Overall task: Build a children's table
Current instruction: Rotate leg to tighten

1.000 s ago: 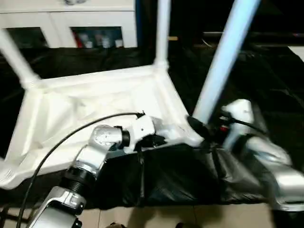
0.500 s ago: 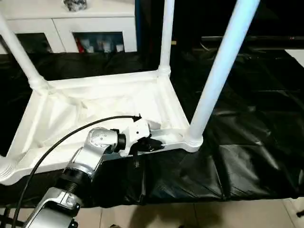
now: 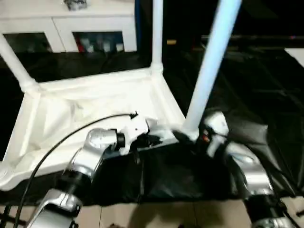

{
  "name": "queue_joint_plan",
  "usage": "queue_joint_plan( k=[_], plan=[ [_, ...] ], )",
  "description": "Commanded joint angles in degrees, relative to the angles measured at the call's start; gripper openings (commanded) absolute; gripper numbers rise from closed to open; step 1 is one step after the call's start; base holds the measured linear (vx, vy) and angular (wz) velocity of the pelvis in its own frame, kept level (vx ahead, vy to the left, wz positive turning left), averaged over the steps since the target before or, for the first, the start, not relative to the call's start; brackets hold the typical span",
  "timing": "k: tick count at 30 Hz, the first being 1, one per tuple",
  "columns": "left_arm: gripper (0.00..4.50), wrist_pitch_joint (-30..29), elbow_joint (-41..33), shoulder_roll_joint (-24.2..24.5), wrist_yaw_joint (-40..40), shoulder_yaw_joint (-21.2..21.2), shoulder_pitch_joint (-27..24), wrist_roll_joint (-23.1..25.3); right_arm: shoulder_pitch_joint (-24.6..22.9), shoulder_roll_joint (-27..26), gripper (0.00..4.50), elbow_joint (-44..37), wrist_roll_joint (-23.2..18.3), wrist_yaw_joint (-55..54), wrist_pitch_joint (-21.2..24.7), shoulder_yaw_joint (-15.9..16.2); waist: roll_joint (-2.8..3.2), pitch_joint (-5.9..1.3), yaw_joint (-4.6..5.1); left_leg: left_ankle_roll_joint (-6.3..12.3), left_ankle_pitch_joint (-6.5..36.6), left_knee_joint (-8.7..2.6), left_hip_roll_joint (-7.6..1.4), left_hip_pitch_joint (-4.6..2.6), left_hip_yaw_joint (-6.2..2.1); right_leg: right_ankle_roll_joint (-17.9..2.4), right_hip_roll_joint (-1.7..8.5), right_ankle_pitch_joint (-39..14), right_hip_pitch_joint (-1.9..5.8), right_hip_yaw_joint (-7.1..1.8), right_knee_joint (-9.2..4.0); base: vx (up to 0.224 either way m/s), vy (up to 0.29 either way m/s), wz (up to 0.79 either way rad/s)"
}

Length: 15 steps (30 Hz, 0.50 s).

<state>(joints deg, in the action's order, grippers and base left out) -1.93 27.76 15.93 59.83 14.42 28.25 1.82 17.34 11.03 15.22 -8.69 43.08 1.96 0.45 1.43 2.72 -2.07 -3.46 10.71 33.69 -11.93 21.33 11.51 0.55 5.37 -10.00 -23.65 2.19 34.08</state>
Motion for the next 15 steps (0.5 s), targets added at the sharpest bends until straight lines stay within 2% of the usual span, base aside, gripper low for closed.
queue_joint_plan(
  k=[1, 4, 7, 8, 10, 13, 14, 15],
  plan=[
    [0.00, 0.3, 2.2, 0.1, 0.5, 1.1, -0.3, -0.1, -0.5, 0.4, 4.46, -3.7, -0.4, -0.8, 2.0, 0.9, -0.59, -3.53, -0.06, 4.10, 10.9, -3.90, -1.05, -0.89, -0.31, -13.6, 1.76, -9.1, 2.64, -1.54, -3.56, 0.000, 0.000, 0.00],
    [0.00, 0.7, 2.9, 0.4, 0.6, 0.9, -0.1, 0.0, -0.7, 1.4, 4.46, -5.3, -0.8, -1.7, 3.5, 0.1, -0.56, -3.41, 0.01, 2.04, 13.1, -4.24, -1.00, -0.78, -0.49, -12.3, 1.82, -13.0, 2.65, -1.57, -3.86, 0.000, 0.000, 0.00],
    [0.00, 1.0, 3.9, 1.0, 1.0, 0.5, 0.6, -0.1, -0.5, 2.0, 4.46, -6.7, -0.7, -2.2, 5.3, -0.2, -0.78, -3.29, 0.10, 1.32, 14.4, -4.32, -0.93, -0.80, -0.53, -11.4, 1.87, -15.3, 2.55, -1.63, -4.12, 0.000, 0.000, 0.00],
    [0.00, 1.0, 4.2, 1.2, 1.2, 0.4, 0.9, -0.2, -0.6, 2.1, 4.46, -7.5, -0.7, -2.3, 6.3, -0.2, -0.77, -3.32, 0.04, 1.23, 14.1, -4.34, -0.86, -0.78, -0.56, -11.0, 1.85, -15.5, 2.60, -1.66, -4.14, 0.000, 0.000, 0.00],
    [0.00, 1.5, 5.4, 1.6, 1.5, 0.1, 1.8, -0.2, -0.7, 3.0, 4.46, -8.7, -1.2, -1.4, 8.1, 0.1, -1.09, -3.32, 0.10, 1.33, 13.8, -4.31, -0.84, -0.73, -0.56, -10.6, 1.85, -15.5, 2.63, -1.66, -4.09, 0.000, 0.000, 0.00],
    [0.00, 1.9, 6.0, 1.8, 1.8, 0.1, 2.4, -0.3, -1.2, 3.9, 4.46, -10.0, -1.8, -1.4, 10.0, 0.1, -1.06, -3.31, 0.00, 1.35, 13.5, -4.22, -0.81, -0.68, -0.56, -10.3, 1.96, -15.9, 2.64, -1.71, -4.16, 0.000, 0.000, 0.00],
    [0.00, 1.6, 5.7, 1.7, 2.1, -0.1, 2.4, -0.8, -1.4, 4.2, 4.46, -10.5, -2.0, -1.5, 10.7, 0.2, -0.76, -3.30, -0.01, 1.27, 13.4, -4.25, -0.80, -0.68, -0.60, -10.2, 2.00, -16.3, 2.61, -1.70, -4.17, 0.000, 0.000, 0.00],
    [0.00, 1.4, 5.4, 1.6, 2.2, -0.2, 2.3, -1.1, -1.6, 4.4, 4.46, -10.7, -2.1, -1.6, 11.0, 0.2, -0.72, -3.27, 0.02, 1.18, 13.6, -4.25, -0.79, -0.69, -0.56, -10.2, 1.95, -16.5, 2.55, -1.71, -4.29, 0.000, 0.000, 0.00]
  ],
)
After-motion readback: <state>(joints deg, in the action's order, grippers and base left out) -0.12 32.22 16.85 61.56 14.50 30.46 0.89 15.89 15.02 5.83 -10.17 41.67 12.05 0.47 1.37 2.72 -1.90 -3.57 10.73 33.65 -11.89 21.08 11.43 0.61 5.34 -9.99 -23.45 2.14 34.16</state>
